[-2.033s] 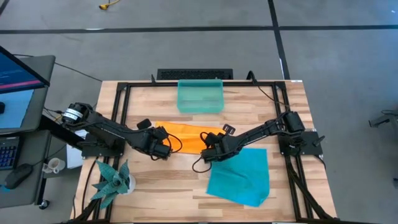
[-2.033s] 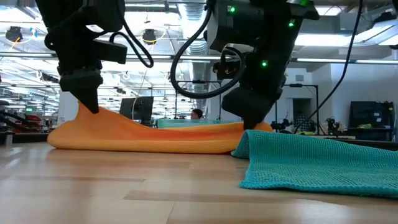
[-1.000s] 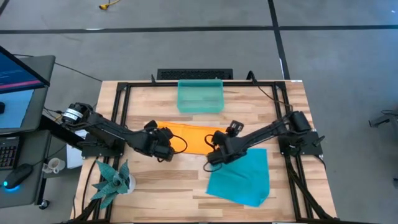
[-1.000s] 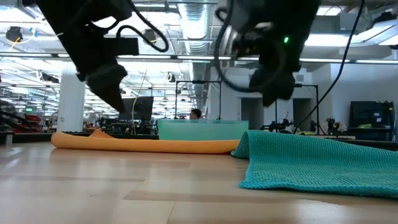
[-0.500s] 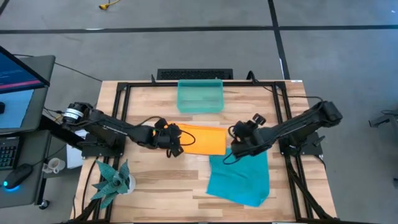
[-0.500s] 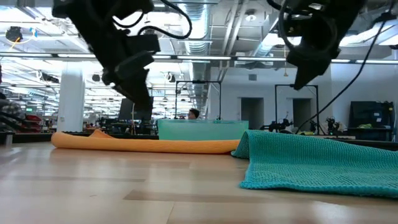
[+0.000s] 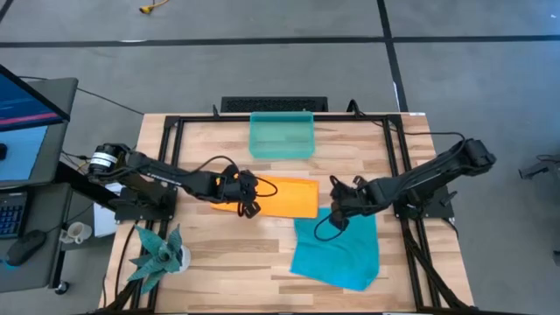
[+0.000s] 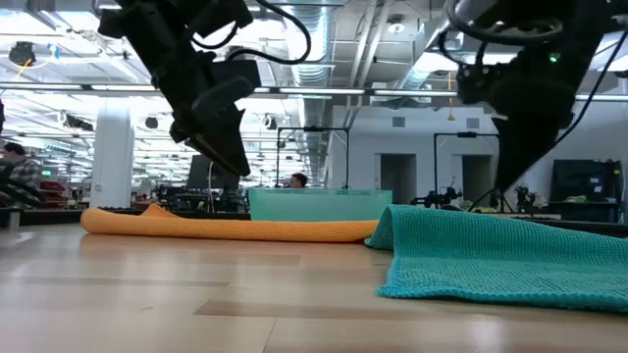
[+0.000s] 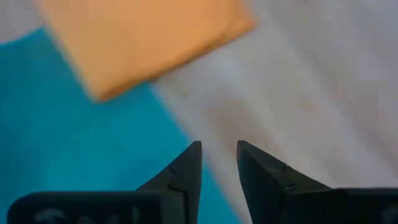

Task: Roll microfiber towels into tight, uniform cylinder then place into a basket
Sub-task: Roll the yellow microfiber cloth on the table

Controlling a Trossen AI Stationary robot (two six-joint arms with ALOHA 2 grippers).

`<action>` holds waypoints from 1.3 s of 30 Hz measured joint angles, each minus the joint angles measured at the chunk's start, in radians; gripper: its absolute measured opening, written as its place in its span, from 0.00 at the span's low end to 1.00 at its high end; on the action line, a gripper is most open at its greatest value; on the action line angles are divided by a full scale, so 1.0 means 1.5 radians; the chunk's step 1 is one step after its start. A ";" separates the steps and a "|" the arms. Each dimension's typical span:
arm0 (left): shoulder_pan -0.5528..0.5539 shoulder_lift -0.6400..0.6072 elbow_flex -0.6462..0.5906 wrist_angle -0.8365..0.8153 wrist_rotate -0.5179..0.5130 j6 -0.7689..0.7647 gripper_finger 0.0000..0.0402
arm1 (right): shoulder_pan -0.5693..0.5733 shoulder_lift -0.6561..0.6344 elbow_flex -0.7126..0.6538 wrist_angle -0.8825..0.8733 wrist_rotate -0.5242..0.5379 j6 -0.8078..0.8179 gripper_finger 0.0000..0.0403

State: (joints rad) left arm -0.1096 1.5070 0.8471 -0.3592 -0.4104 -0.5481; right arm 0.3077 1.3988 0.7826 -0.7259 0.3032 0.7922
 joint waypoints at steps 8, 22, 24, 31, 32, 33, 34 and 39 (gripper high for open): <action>-0.010 0.000 0.000 0.000 0.033 0.026 0.27 | 0.000 0.082 -0.004 0.088 -0.155 -0.049 0.30; -0.009 0.000 -0.023 0.012 0.033 0.038 0.27 | -0.046 0.146 0.004 0.010 -0.224 -0.020 0.30; -0.009 0.000 -0.023 0.012 0.033 0.038 0.27 | -0.060 0.146 0.004 -0.021 -0.202 -0.004 0.30; -0.009 0.000 -0.023 0.013 0.033 0.038 0.27 | -0.126 0.151 -0.002 -0.113 -0.022 0.017 0.30; -0.009 0.000 -0.023 0.013 0.033 0.038 0.27 | -0.137 0.153 -0.003 -0.121 0.002 0.026 0.30; -0.009 0.000 -0.023 0.013 0.033 0.038 0.27 | -0.148 0.153 -0.003 -0.127 0.025 0.034 0.30; -0.009 0.000 -0.023 0.013 0.033 0.038 0.27 | -0.160 0.152 -0.002 -0.132 0.046 0.046 0.30; -0.009 0.000 -0.023 0.013 0.032 0.037 0.27 | -0.226 0.152 -0.002 -0.141 0.138 0.104 0.30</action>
State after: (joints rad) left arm -0.1226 1.5074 0.8127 -0.3401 -0.3618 -0.4919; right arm -0.0312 1.6268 0.7799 -0.9371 0.5101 0.9480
